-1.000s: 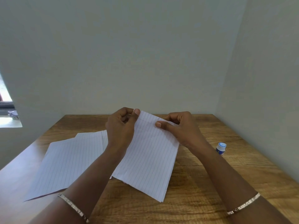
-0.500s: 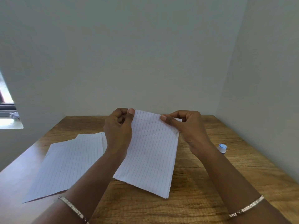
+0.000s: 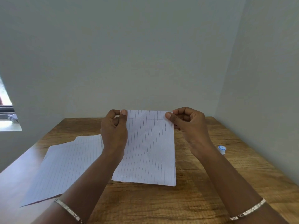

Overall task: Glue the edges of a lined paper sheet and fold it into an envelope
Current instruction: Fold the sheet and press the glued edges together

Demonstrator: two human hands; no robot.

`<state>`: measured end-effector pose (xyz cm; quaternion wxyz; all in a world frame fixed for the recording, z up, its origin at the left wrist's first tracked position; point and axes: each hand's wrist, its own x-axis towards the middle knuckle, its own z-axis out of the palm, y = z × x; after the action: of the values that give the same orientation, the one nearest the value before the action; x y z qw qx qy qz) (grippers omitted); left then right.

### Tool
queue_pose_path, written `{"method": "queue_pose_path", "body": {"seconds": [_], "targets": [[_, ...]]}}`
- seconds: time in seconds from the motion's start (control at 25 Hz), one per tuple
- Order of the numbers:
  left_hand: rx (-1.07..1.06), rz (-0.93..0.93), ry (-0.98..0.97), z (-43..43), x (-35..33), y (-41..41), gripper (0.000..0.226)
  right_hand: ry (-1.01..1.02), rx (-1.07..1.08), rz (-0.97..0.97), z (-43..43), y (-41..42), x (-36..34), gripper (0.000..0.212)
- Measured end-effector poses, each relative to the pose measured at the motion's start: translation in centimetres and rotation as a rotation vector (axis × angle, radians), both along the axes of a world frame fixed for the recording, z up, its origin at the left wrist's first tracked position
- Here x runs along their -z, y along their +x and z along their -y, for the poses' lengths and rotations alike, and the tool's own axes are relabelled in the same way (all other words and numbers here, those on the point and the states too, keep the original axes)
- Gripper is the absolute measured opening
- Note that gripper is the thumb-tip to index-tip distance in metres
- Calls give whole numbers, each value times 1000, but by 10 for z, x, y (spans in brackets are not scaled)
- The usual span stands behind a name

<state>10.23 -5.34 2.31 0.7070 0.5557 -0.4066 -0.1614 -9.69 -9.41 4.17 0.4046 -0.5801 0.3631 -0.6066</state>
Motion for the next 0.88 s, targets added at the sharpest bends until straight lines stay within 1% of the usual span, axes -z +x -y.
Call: {"method": "queue_pose_path", "body": {"seconds": [0.2,0.44,0.64,0.8,0.88], "targets": [[60,-38,-6,0,0,2,22,56,-15,51,-1,2,2,10],[63,-24,-22,1,-2,5,19,52,-11,54,-2,2,-3,12],[74,2,-35,-1,-3,-1,23,98,5,107,0,1,-3,12],[146,-40,-38,-3,0,0,18,111,-26,163,0,-1,-2,20],[178,-60,-42,-3,-2,1,26,87,-19,146,-1,-2,-2,26]]}}
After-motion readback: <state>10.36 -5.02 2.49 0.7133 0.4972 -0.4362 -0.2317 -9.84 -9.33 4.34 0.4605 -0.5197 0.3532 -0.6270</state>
